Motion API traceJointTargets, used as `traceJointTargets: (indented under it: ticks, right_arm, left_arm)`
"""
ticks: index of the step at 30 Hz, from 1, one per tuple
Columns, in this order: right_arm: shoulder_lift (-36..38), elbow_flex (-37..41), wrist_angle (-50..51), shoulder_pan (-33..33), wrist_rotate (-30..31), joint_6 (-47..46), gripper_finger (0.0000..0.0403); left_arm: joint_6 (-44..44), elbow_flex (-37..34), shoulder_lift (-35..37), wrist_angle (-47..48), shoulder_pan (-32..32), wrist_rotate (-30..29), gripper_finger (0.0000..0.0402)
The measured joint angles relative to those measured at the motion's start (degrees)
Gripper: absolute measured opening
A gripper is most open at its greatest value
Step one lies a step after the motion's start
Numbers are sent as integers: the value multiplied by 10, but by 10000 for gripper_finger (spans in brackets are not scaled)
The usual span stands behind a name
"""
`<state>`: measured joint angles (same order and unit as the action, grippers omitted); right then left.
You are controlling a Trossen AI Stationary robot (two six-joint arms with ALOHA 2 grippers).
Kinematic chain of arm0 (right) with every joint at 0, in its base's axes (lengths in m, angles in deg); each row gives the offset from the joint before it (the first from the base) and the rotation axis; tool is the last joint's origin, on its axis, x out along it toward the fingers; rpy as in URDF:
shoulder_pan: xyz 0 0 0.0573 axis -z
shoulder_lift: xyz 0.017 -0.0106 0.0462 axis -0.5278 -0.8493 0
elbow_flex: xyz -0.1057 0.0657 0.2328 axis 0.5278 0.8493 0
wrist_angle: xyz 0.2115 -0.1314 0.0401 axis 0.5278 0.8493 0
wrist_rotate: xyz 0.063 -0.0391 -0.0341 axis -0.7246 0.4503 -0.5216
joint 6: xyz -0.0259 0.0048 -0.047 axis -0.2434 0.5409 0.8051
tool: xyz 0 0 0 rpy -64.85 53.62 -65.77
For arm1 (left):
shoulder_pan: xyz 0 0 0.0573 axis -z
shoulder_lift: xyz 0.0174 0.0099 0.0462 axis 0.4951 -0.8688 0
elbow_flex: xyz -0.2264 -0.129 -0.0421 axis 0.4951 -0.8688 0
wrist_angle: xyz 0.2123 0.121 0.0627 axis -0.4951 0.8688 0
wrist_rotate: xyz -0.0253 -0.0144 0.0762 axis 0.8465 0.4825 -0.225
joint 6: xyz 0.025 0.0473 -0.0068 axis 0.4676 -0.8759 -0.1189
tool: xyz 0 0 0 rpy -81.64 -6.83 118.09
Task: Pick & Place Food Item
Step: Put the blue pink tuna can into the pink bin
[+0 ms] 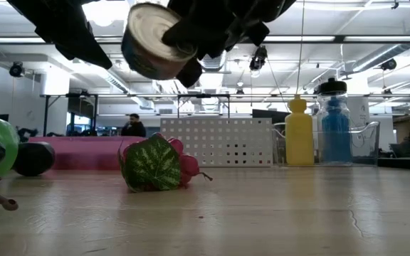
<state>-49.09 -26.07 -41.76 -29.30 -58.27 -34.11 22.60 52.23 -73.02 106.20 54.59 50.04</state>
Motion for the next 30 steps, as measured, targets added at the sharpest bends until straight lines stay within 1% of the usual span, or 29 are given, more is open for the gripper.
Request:
traceJointTargets:
  ticks: [2, 5, 13, 17, 30]
  right_arm:
    - [0, 0, -4, -5, 34, -25, 182]
    - [0, 0, -10, -10, 72, -21, 182]
    - [0, 0, -42, -16, 106, -27, 182]
    - [1, 0, -55, -20, 111, -36, 182]
    - [4, 0, -55, -35, 106, -41, 182]
  left_arm:
    - [0, 0, 0, 0, 0, 0, 38]
    - [0, 0, 0, 0, 0, 0, 39]
    - [0, 0, 0, 0, 0, 0, 39]
    - [0, 0, 0, 0, 0, 0, 39]
    - [0, 0, 0, 0, 0, 0, 39]
